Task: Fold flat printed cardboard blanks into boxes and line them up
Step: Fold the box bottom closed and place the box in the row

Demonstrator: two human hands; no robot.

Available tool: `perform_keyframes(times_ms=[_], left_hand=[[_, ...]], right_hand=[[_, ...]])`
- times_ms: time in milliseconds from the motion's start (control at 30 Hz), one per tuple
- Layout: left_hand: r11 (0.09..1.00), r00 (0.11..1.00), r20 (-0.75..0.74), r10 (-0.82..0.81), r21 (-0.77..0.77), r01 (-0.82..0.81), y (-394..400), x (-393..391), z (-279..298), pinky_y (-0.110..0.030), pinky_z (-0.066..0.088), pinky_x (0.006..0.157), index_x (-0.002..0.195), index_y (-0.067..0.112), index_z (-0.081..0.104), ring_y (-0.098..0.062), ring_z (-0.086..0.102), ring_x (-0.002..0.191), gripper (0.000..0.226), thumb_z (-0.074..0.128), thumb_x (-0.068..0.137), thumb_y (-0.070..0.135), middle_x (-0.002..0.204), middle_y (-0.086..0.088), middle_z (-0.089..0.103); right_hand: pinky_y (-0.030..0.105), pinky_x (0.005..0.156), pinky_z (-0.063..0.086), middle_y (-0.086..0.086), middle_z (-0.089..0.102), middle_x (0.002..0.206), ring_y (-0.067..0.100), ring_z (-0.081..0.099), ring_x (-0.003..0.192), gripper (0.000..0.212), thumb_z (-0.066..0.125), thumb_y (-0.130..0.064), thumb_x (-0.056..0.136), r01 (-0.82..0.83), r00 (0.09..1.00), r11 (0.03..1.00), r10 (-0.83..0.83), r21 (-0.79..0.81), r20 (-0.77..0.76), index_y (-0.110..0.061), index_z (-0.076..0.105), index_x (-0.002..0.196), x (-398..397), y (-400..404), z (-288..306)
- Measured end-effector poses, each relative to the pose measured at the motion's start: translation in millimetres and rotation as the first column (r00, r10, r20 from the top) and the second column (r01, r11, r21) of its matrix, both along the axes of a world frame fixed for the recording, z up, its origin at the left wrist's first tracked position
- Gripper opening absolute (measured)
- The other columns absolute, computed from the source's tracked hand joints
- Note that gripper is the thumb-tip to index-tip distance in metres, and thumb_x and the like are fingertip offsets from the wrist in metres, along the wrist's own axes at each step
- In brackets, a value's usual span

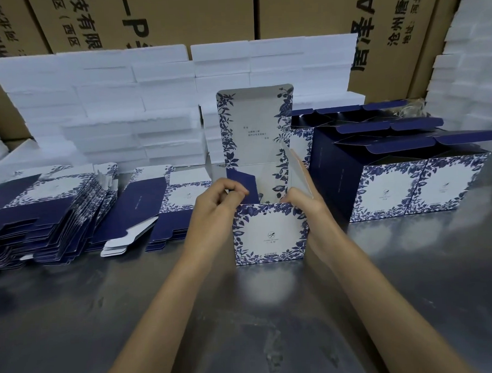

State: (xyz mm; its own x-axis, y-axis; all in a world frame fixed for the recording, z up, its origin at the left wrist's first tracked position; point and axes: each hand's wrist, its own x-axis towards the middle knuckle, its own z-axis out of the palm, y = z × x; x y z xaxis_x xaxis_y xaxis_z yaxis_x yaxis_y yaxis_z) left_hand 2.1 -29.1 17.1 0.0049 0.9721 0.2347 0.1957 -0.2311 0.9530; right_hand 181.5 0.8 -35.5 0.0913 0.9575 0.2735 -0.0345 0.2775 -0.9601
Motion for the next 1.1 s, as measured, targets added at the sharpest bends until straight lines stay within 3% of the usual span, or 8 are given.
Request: perform_keyframes(times_ms=[100, 233, 333, 433, 500, 667, 767, 1100], left_hand=[[1.000, 0.994, -0.113, -0.009, -0.031, 0.005, 1, 0, 7, -0.019, 0.028, 0.046, 0.085, 0.021, 0.065, -0.005, 0.033, 0.043, 0.022, 0.050, 0.097, 0.011, 0.057, 0.005, 0.048], [0.987, 0.950, -0.294, -0.101, -0.152, 0.058, 16, -5, 28, -0.021, 0.043, 0.058, 0.091, 0.023, 0.068, -0.009, 0.045, 0.051, 0.014, 0.056, 0.097, 0.018, 0.078, -0.003, 0.056], [0.994, 0.925, -0.373, -0.075, -0.098, 0.041, 25, -4, 33, -0.016, 0.037, 0.050, 0.090, 0.023, 0.070, -0.003, 0.040, 0.044, 0.013, 0.059, 0.096, 0.020, 0.073, -0.002, 0.057], [0.989, 0.864, -0.486, -0.133, -0.125, 0.082, 29, -3, 34, -0.011, 0.033, 0.040, 0.088, 0.024, 0.070, -0.001, 0.041, 0.040, 0.026, 0.051, 0.098, 0.010, 0.059, 0.012, 0.058], [0.979, 0.836, -0.521, -0.170, -0.183, 0.086, 33, -5, 39, -0.015, 0.036, 0.042, 0.088, 0.026, 0.068, -0.003, 0.040, 0.039, 0.018, 0.056, 0.097, 0.016, 0.052, 0.016, 0.055], [0.998, 0.816, -0.577, -0.027, -0.055, -0.006, 47, 0, 45, -0.019, 0.038, 0.059, 0.091, 0.023, 0.071, -0.004, 0.056, 0.071, 0.012, 0.060, 0.095, 0.019, 0.087, 0.012, 0.066], [0.996, 0.755, -0.652, -0.068, -0.084, 0.017, 49, 2, 47, -0.013, 0.037, 0.050, 0.089, 0.022, 0.071, 0.001, 0.053, 0.055, 0.020, 0.054, 0.095, 0.012, 0.087, 0.008, 0.069], [0.994, 0.861, -0.498, 0.099, 0.017, -0.105, 58, 6, 33, -0.013, 0.031, 0.043, 0.093, 0.017, 0.070, -0.010, 0.045, 0.055, 0.021, 0.051, 0.097, 0.008, 0.065, 0.005, 0.050]], right_hand=[[0.009, 0.054, 0.044, -0.024, 0.056, 0.087, -0.010, 0.055, 0.066, 0.051, 0.064, -0.042, 0.061, 0.057, 0.998, 0.996, -0.057, -0.073, 0.000, -0.042, 0.069, 0.112, 1, 3, -1], [0.006, 0.049, 0.040, -0.024, 0.058, 0.078, -0.007, 0.055, 0.061, 0.036, 0.061, -0.043, 0.048, 0.069, 0.997, 0.984, -0.075, -0.164, -0.028, -0.050, 0.070, 0.083, -1, 2, 5], [0.017, 0.064, 0.046, -0.033, 0.061, 0.083, -0.002, 0.055, 0.078, 0.052, 0.060, -0.040, 0.056, 0.050, 0.998, 0.994, -0.054, -0.094, -0.041, -0.044, 0.070, 0.107, -1, -3, 7], [0.047, 0.102, 0.050, -0.029, 0.060, 0.136, 0.009, 0.061, 0.124, 0.072, 0.058, -0.030, 0.073, -0.034, 0.999, 0.999, 0.033, 0.026, 0.024, -0.059, 0.049, 0.139, 2, -10, 8], [0.058, 0.111, 0.043, -0.027, 0.054, 0.144, 0.018, 0.057, 0.131, 0.076, 0.057, -0.031, 0.075, -0.031, 0.998, 0.999, 0.029, 0.040, 0.056, -0.063, 0.042, 0.142, 3, -12, 10], [0.053, 0.107, 0.044, -0.041, 0.054, 0.134, 0.003, 0.056, 0.126, 0.075, 0.058, -0.038, 0.072, -0.007, 0.997, 1.000, 0.007, 0.000, 0.076, -0.071, 0.040, 0.137, 6, -11, 9], [0.038, 0.092, 0.043, -0.055, 0.052, 0.118, -0.028, 0.051, 0.102, 0.074, 0.057, -0.041, 0.070, 0.002, 0.997, 1.000, -0.003, 0.013, 0.080, -0.074, 0.040, 0.135, 7, -10, 11], [0.036, 0.095, 0.050, -0.033, 0.063, 0.128, -0.005, 0.064, 0.111, 0.072, 0.061, -0.038, 0.070, -0.062, 0.998, 0.998, 0.061, 0.003, 0.035, -0.062, 0.049, 0.136, 6, -12, 14]])
